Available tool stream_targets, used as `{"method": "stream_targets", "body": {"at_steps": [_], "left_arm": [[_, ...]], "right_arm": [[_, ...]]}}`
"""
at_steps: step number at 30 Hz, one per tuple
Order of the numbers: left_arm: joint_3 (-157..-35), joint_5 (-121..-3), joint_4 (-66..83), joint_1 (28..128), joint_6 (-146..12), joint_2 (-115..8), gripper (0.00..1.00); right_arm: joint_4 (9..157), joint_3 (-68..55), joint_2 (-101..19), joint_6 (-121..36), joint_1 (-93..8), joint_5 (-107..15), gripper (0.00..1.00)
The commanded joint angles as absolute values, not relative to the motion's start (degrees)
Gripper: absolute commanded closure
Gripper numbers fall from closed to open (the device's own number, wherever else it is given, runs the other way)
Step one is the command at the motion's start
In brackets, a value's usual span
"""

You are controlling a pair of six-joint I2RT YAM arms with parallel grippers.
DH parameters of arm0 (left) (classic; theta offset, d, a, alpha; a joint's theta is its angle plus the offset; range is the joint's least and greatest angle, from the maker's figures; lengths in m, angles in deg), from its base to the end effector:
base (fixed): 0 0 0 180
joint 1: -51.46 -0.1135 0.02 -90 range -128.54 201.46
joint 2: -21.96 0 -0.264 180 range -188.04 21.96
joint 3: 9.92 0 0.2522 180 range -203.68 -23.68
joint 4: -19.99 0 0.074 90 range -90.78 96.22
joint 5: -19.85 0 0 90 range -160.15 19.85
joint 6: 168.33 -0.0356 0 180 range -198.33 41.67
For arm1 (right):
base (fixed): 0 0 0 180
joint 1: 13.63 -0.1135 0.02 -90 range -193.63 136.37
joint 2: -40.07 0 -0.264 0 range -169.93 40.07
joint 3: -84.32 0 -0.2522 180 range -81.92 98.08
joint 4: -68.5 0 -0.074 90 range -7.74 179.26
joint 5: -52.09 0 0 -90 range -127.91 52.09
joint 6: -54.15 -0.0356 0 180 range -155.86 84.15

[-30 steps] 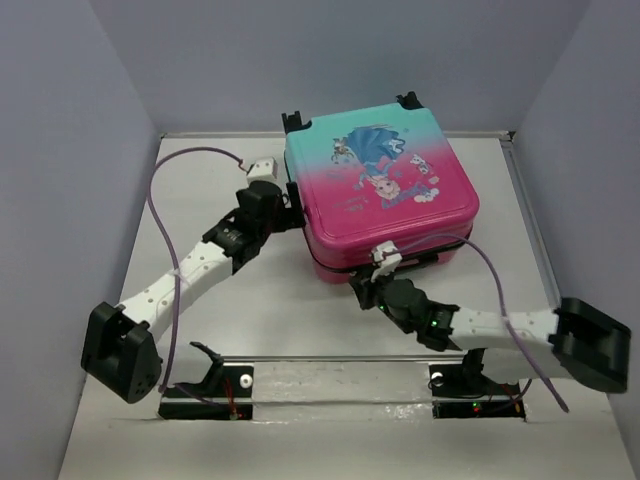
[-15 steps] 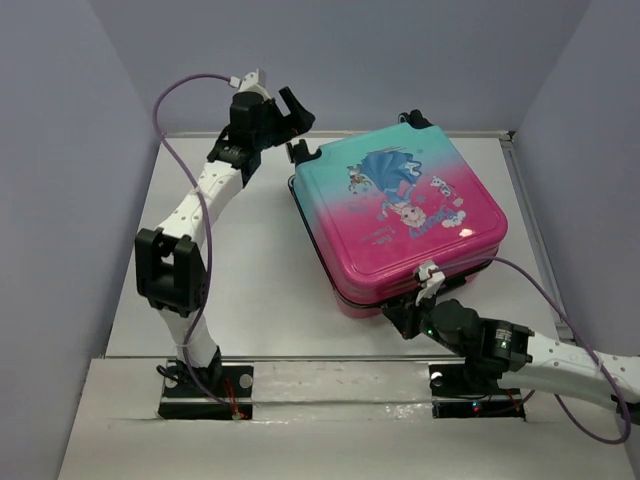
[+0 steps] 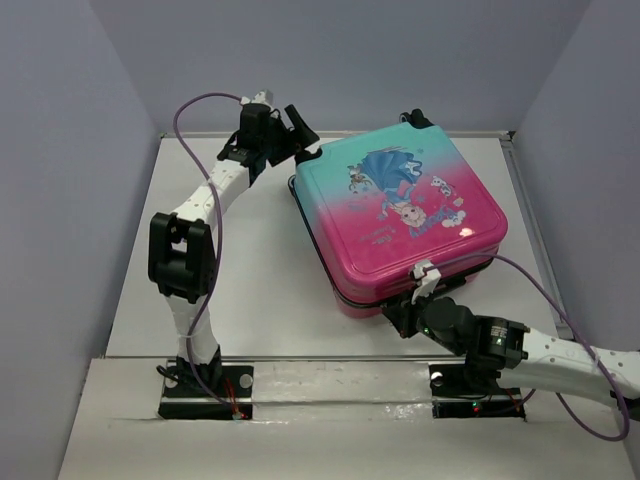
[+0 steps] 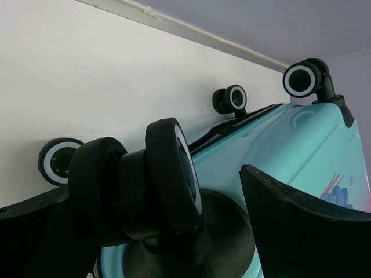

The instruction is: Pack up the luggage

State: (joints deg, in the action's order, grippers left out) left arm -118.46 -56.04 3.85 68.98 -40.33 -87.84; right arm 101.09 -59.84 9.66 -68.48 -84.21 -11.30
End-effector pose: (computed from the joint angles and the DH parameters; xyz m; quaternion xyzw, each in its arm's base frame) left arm 0.4409 -0.1483 0.3239 -0.0706 0.8000 -0.3612 0.4738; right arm 0.0608 0.1244 0.2227 -0.1566 0.8243 0.2756 0.4690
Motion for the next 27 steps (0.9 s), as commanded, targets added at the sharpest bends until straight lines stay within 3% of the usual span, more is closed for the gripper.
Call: {"method": "stream_targets", "body": {"at_steps": [1, 2, 7, 8, 9, 11, 18, 22, 27], "left_arm": [[-119.6, -52.8, 11.4, 68.9, -37.5, -87.8, 0.01], [-119.3, -52.6, 11.9, 68.9, -37.0, -87.7, 0.03], [-116.2, -51.4, 17.6, 68.9, -35.1, -87.1, 0.34], [-116.2, -51.2, 17.7, 68.9, -35.2, -87.3, 0.47], [-116.5, -50.4, 17.7, 68.9, -35.4, -87.7, 0.70], [-115.7, -51.0, 17.6, 68.3, -36.2, -87.5, 0.94], [-97.9, -51.8, 28.5, 57.8, -30.6, -73.3, 0.94], [-89.3, -56.8, 27.1, 53.6, -32.6, -62.4, 0.94], [-79.9, -63.2, 22.4, 53.0, -35.5, -46.1, 0.94]], "right_arm": [[97.1, -58.3, 10.1, -68.9, -83.9, -8.1, 0.93], [97.1, -58.3, 10.2, -69.2, -83.9, -8.1, 0.93], [97.1, -58.3, 9.5, -69.3, -83.9, -6.9, 0.93], [97.3, -58.3, 9.1, -69.4, -83.9, -6.8, 0.93], [97.5, -58.2, 8.5, -69.9, -83.9, -6.2, 0.93], [97.5, -58.2, 7.8, -70.2, -83.4, -5.3, 0.93], [91.6, -58.5, 5.9, -65.3, -70.7, -12.1, 0.93], [78.6, -56.0, -2.7, -60.4, -56.4, -26.1, 0.93], [70.2, -45.4, -20.5, -54.8, -50.6, -32.6, 0.93]]}}
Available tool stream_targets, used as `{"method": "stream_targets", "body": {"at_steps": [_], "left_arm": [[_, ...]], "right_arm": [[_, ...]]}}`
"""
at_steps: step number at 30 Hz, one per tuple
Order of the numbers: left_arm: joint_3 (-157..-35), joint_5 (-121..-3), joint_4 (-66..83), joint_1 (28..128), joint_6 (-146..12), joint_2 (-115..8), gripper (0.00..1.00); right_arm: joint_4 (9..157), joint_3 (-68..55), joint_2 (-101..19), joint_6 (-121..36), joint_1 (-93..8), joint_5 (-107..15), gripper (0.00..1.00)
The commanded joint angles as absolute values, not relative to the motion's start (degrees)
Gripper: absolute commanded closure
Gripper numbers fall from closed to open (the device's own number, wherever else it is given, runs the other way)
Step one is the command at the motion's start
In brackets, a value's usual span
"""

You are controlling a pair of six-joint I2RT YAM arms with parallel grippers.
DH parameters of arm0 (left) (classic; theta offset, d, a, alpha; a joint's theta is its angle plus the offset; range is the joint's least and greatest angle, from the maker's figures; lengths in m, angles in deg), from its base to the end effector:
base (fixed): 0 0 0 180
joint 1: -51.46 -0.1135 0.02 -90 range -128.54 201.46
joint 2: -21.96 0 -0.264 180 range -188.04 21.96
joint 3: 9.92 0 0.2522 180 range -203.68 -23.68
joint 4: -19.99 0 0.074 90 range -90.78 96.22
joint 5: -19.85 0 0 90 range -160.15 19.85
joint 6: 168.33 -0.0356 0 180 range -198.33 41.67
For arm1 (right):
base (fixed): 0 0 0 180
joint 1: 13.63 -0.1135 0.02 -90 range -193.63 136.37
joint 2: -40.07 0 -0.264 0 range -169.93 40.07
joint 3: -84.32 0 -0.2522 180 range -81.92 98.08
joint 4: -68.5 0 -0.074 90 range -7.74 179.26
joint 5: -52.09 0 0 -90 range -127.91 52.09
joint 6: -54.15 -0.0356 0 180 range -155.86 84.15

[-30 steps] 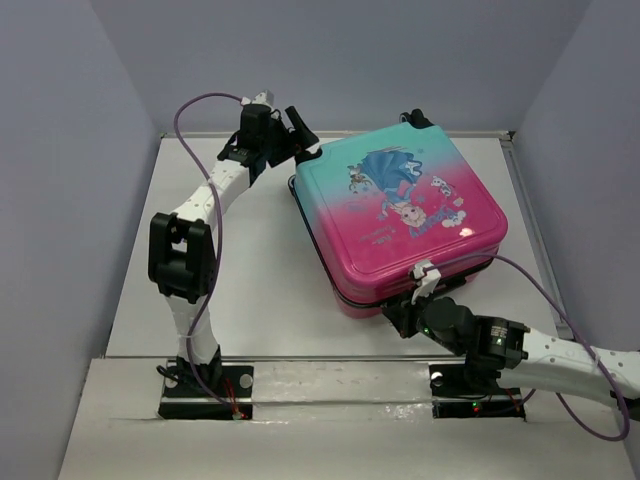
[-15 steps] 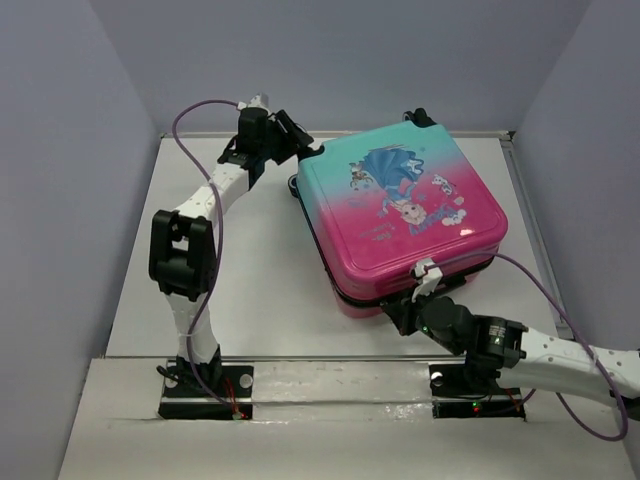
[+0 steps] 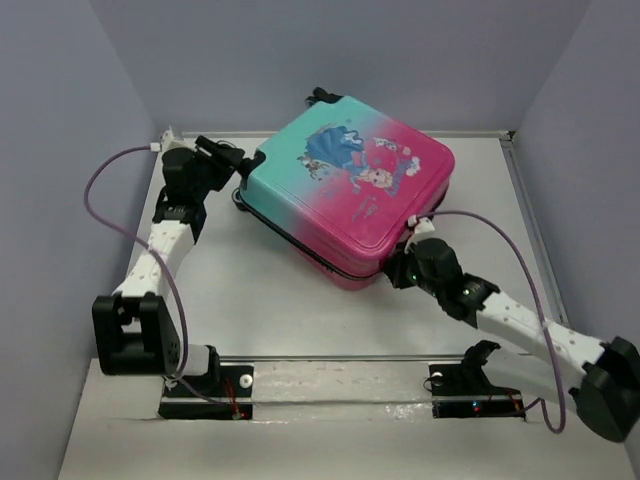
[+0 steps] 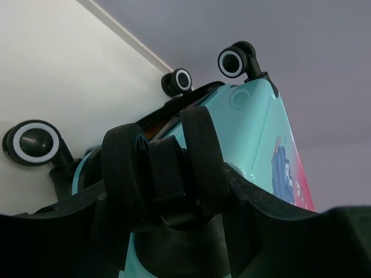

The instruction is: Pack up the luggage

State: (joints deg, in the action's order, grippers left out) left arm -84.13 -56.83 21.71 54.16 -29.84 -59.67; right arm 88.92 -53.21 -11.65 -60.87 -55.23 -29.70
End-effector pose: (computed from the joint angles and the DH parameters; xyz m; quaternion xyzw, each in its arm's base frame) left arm 0.3390 -0.0242 0.3313 -0.2148 0.7087 -0.3655 0.5640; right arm 0.1531 0.1292 0.2261 -0.0887 0.8585 0.2235 0.4528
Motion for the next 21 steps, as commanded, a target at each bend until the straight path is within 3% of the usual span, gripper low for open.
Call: {"method": "stream_targets", "body": {"at_steps": [1, 6, 10, 13, 15, 16, 17, 21], "left_arm": [[-76.4, -63.8, 21.4, 53.0, -36.4, -44.2, 0.94], [-71.1, -69.5, 16.2, 52.0, -39.7, -35.4, 0.94], [-73.8, -69.5, 15.7, 50.1, -39.5, -38.3, 0.94], [-77.3, -68.1, 15.5, 47.2, -37.6, -42.6, 0.89], [-78.1, -67.3, 14.8, 46.0, -36.5, -44.6, 0.69], [-77.9, -67.3, 15.3, 45.1, -36.5, -44.8, 0.42], [-77.8, -67.4, 15.4, 44.6, -36.8, -44.9, 0.30], [-79.8, -64.2, 14.3, 41.8, -38.1, -44.7, 0.04]], "right_arm": [[67.6, -42.8, -22.4, -54.9, -49.6, -36.6, 0.93], [65.0, -41.4, -27.7, -56.3, -48.0, -44.6, 0.93], [59.2, -53.5, -22.9, -62.3, -48.0, -51.4, 0.93], [58.0, -60.2, -18.3, -63.4, -52.6, -50.4, 0.93], [60.2, -60.5, -17.6, -62.8, -52.6, -49.2, 0.93], [61.1, -60.1, -18.0, -62.2, -52.6, -47.9, 0.93], [61.6, -59.3, -18.7, -61.7, -52.6, -47.6, 0.93], [61.5, -55.7, -23.5, -60.6, -52.6, -48.3, 0.93]]}}
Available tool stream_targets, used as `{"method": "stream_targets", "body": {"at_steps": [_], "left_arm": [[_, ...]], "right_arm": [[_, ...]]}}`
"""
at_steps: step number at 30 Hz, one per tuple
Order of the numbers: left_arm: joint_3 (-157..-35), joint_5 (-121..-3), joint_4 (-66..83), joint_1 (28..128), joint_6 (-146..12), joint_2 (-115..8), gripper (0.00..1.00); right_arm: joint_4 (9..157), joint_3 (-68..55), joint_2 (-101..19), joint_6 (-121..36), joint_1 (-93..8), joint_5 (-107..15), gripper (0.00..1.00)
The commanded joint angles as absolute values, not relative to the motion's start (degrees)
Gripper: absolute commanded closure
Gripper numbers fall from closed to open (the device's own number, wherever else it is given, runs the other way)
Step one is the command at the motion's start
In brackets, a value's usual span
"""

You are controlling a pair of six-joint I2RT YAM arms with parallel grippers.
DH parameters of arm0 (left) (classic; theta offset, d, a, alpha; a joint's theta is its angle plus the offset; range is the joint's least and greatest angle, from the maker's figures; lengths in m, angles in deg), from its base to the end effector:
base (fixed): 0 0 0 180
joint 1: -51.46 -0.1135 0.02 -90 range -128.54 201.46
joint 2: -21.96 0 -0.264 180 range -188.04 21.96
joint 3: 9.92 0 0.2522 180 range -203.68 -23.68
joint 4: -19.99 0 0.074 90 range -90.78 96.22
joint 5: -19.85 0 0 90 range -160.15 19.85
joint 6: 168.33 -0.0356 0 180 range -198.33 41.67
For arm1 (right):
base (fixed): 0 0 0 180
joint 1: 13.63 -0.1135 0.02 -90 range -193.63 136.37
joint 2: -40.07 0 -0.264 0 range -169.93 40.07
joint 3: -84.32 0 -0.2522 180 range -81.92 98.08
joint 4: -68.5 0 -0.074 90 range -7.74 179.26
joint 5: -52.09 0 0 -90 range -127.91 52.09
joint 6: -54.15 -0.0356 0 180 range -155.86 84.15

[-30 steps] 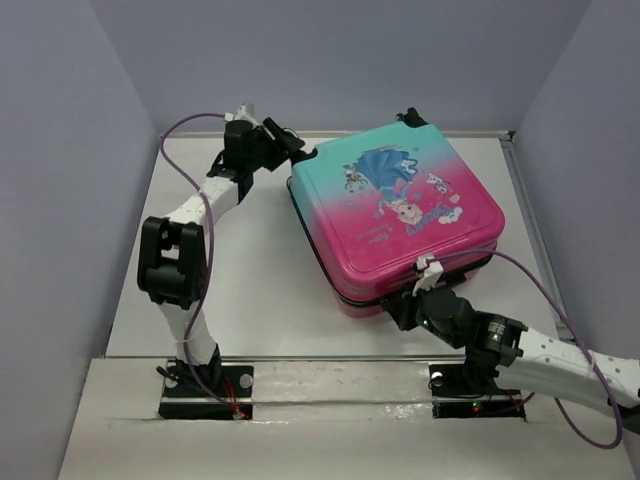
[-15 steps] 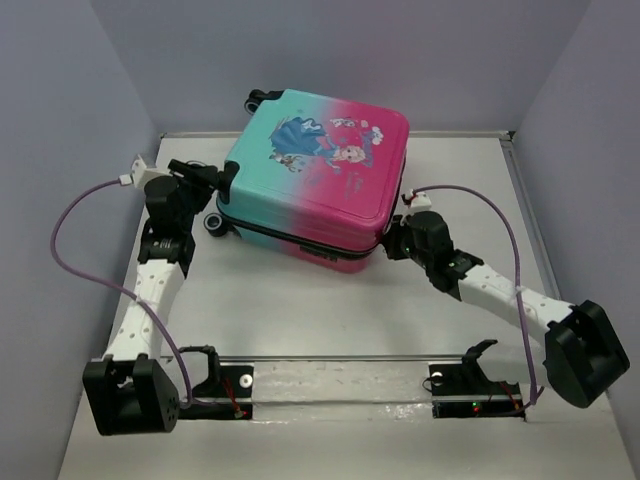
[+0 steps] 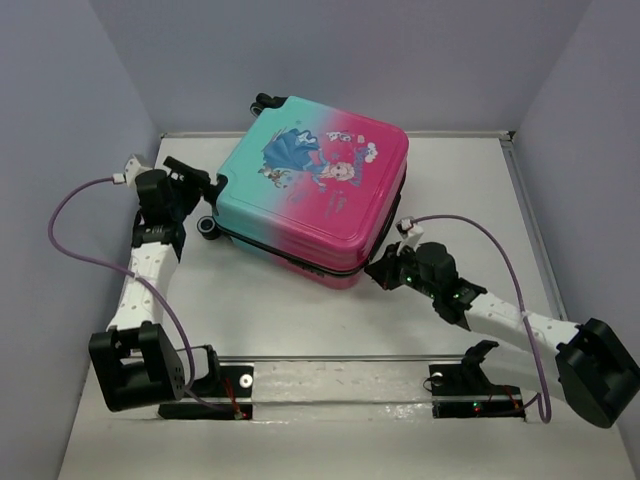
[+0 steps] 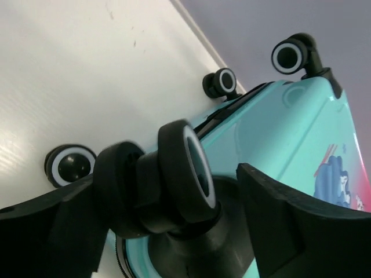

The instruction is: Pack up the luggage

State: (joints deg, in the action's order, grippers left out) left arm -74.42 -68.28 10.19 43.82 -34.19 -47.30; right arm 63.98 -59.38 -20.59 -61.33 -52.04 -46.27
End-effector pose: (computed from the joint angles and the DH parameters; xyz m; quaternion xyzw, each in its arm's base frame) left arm 0.2815 0.0366 0.3119 -0.3364 0.7159 -0.2038 0.5769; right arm 0.1716 0.1427 0.2025 -0.1335 0.8063 0.3539 0.4548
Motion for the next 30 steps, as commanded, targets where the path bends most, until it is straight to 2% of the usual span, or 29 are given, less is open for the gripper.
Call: {"method": "stream_targets", "body": {"at_steps": [1, 6, 9, 10, 11, 12, 13, 16, 17, 19, 20, 23, 30], "left_arm": [[-81.1, -64.1, 14.1, 41.7, -39.0, -43.8, 0.01], [-82.0, -68.6, 11.3, 43.3, -44.7, -31.4, 0.01], [-75.4, -67.6, 9.6, 49.0, -48.1, -22.0, 0.35], [-70.3, -67.0, 8.4, 51.1, -48.4, -20.1, 0.62], [-67.4, -66.5, 7.9, 55.0, -48.4, -17.1, 0.73], [-65.1, -66.9, 7.4, 58.3, -47.9, -16.1, 0.79], [-60.6, -68.0, 6.3, 65.5, -47.0, -15.5, 0.92], [-52.2, -72.2, 7.8, 76.0, -41.1, -14.4, 0.94], [-50.2, -74.5, 9.3, 82.9, -39.3, -15.0, 0.94], [-45.7, -77.1, 15.4, 89.3, -34.9, -16.8, 0.94], [-44.7, -78.7, 18.1, 94.4, -34.3, -21.0, 0.94], [-47.3, -80.9, 25.2, 101.3, -35.7, -32.9, 0.94], [-55.9, -82.3, 33.7, 104.5, -39.3, -46.8, 0.94]], "right_arm": [[61.4, -54.7, -23.9, -60.5, -52.6, -48.1, 0.93], [61.7, -52.6, -25.1, -59.9, -52.0, -47.3, 0.93], [62.0, -51.1, -25.8, -59.4, -51.5, -47.6, 0.93], [62.3, -50.7, -26.0, -59.2, -51.5, -47.8, 0.93], [62.5, -50.4, -26.0, -59.0, -51.5, -47.9, 0.93], [62.7, -49.9, -26.0, -58.6, -51.5, -48.0, 0.93], [63.2, -49.8, -26.1, -58.4, -51.0, -48.1, 0.93], [63.4, -50.1, -25.5, -58.4, -51.0, -48.1, 0.93], [63.4, -50.3, -25.1, -58.4, -51.0, -48.0, 0.93], [63.5, -51.1, -24.6, -58.5, -51.0, -47.7, 0.93], [63.5, -51.2, -24.4, -58.5, -51.0, -47.6, 0.93], [64.2, -51.2, -24.1, -58.3, -51.0, -47.3, 0.93], [64.7, -52.7, -22.4, -58.6, -51.0, -47.7, 0.93]]}}
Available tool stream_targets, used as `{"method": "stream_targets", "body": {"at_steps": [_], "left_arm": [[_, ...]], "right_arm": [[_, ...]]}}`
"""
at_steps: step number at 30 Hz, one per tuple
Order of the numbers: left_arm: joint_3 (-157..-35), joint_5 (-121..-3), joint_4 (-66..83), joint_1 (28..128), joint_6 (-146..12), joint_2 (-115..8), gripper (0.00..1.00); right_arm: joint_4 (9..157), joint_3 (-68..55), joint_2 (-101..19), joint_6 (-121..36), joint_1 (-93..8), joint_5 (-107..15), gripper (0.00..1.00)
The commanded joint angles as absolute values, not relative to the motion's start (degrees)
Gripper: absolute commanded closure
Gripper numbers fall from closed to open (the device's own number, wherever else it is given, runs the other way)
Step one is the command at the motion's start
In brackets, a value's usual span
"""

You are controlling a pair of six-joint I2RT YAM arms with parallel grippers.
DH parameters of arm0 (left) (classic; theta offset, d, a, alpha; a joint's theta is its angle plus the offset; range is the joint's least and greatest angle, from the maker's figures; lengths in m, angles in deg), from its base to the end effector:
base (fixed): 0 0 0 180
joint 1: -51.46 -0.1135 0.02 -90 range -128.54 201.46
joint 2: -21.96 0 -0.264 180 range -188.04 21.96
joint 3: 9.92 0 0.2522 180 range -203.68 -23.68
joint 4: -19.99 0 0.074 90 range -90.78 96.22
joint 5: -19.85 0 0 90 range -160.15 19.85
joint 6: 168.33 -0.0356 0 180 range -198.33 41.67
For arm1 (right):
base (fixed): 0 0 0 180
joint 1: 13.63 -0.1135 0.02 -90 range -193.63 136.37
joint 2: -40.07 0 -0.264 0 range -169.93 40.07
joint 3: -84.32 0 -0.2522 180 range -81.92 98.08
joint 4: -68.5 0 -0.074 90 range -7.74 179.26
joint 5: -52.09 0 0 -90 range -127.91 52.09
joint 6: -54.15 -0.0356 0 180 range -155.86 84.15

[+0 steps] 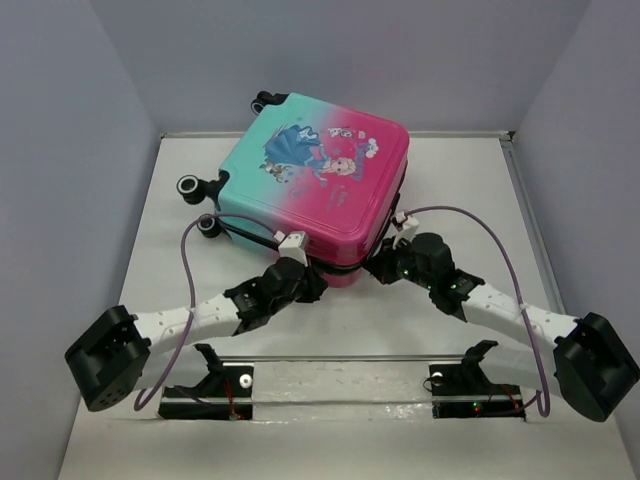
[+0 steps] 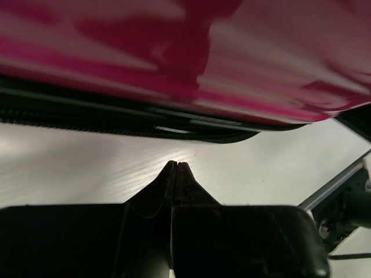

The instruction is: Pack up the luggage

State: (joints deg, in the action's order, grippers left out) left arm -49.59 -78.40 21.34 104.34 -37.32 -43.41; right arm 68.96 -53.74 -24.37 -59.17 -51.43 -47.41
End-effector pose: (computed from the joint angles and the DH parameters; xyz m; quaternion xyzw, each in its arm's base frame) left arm 0.1469 -0.1857 0.1991 0.0479 0.8377 -0.3538 0.4133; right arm 0.1857 0.1515 0.2126 -0.1501 0.8184 0.3393 0.4388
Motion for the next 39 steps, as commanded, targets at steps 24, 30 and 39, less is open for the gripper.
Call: {"method": "stream_targets", "body": {"at_steps": [24, 30, 39], "left_arm": [[-70.0, -86.0, 28.6, 105.9, -47.2, -56.5, 0.71], [-63.8, -86.3, 10.8, 102.8, -47.2, -41.3, 0.01], [-74.8, -76.9, 1.4, 73.8, -48.0, -31.6, 0.01]], "right_arm": [[58.0, -52.6, -28.1, -67.9, -70.8, -21.6, 0.93], [58.3, -52.5, -28.8, -68.6, -69.6, -21.9, 0.93], [58.9, -51.8, -29.7, -67.2, -69.6, -22.7, 0.93]]}}
